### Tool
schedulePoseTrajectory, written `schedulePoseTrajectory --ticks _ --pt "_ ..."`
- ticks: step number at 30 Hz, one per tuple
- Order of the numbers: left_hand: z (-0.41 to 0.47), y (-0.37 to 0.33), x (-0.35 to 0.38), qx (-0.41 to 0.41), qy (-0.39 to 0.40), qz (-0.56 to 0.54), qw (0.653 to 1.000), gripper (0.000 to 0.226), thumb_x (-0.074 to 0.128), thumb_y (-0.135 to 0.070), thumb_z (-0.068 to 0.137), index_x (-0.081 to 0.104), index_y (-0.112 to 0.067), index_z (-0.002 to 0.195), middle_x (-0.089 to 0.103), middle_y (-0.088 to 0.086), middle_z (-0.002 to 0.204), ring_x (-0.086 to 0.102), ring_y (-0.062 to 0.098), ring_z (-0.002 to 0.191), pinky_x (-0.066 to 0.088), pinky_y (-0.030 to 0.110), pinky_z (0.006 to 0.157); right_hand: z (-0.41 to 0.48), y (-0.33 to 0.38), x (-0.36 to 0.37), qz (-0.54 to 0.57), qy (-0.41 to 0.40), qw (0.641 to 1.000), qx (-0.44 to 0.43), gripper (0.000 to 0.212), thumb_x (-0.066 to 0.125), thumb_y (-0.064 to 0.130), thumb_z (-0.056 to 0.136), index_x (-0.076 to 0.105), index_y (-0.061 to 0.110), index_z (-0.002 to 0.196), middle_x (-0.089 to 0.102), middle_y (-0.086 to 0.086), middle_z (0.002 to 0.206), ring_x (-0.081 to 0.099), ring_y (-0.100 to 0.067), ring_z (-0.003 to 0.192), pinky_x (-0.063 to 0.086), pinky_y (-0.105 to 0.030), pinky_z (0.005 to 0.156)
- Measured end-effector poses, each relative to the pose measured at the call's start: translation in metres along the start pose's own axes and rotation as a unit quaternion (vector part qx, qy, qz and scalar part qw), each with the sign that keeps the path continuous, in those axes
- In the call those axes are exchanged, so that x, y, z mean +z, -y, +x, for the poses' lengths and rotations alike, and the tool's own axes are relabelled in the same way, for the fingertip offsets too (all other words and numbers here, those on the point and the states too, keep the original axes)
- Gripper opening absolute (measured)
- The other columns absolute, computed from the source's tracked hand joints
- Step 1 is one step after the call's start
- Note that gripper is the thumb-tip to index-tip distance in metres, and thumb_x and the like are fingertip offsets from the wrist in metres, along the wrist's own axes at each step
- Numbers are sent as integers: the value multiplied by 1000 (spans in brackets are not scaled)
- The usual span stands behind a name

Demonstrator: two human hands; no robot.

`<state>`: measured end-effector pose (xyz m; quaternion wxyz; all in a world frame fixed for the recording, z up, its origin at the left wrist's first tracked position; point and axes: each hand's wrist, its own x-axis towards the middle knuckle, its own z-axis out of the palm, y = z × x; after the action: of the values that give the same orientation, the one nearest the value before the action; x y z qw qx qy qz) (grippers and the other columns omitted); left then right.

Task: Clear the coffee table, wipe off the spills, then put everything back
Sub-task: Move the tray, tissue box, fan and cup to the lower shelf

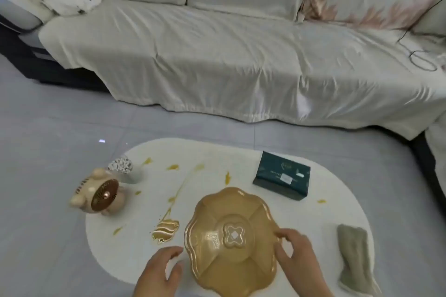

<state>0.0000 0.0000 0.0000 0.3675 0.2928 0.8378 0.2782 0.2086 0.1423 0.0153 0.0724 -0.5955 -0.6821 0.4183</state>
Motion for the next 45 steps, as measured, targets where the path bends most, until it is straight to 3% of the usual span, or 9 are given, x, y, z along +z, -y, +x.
schedulePoseTrajectory --ticks 6,10,15,21,26,29,33,38,45 --pt "43 17 49 51 -44 -23 997 57 67 -20 77 43 -14 128 42 3 138 36 23 130 27 35 107 48 -27 30 9 -43 998 -51 42 63 13 80 49 17 119 41 10 111 34 -9 112 26 -22 97" --pt "67 31 74 158 -74 -20 984 65 48 -58 60 36 -37 120 29 -20 131 31 7 123 23 26 106 76 -47 51 15 -47 993 -106 41 65 16 78 47 29 114 41 13 112 33 -8 111 27 -25 100" --pt "82 48 86 234 -151 -2 961 59 39 -63 56 40 -42 110 27 -27 126 32 6 120 22 31 103 84 -65 67 46 -82 982 -161 45 67 19 76 39 50 92 44 17 108 39 -7 107 32 -25 95" --pt "74 48 84 275 -188 62 941 72 26 -63 63 50 -28 122 20 -24 131 11 -9 124 -4 20 110 81 -60 62 -37 -156 969 -187 46 70 20 74 51 23 115 45 8 107 41 -16 106 29 -26 91" --pt "65 43 88 291 -142 147 935 82 7 -63 63 32 -31 134 19 -23 141 2 -10 128 -25 9 100 89 -38 28 -146 -323 897 -264 55 77 10 64 55 0 114 55 -25 116 47 -44 110 23 -28 94" --pt "65 43 90 280 -134 175 934 84 2 -62 62 28 -32 135 23 -16 147 9 -1 137 -12 21 109 111 -28 1 -199 -262 920 -210 76 71 22 70 33 14 135 24 -17 147 19 -34 136 11 -39 111" --pt "67 42 91 284 -132 186 931 84 4 -61 61 32 -30 134 27 -11 147 14 7 139 -3 27 113 141 -23 -24 -311 -184 920 -148 94 70 34 70 11 22 143 4 -11 155 3 -29 142 4 -50 114" --pt "71 43 94 281 -145 188 930 81 5 -62 63 30 -31 134 26 -13 147 13 6 139 -2 27 113 162 -33 -28 -357 -98 923 -101 92 71 38 68 17 20 140 28 -9 147 22 -28 136 11 -56 113" --pt "69 39 95 270 -144 154 939 85 7 -64 59 34 -28 131 30 -11 145 18 9 137 5 28 113 176 -26 -35 -446 -113 884 -85 92 70 52 63 24 23 137 38 -13 134 33 -33 125 27 -47 103"
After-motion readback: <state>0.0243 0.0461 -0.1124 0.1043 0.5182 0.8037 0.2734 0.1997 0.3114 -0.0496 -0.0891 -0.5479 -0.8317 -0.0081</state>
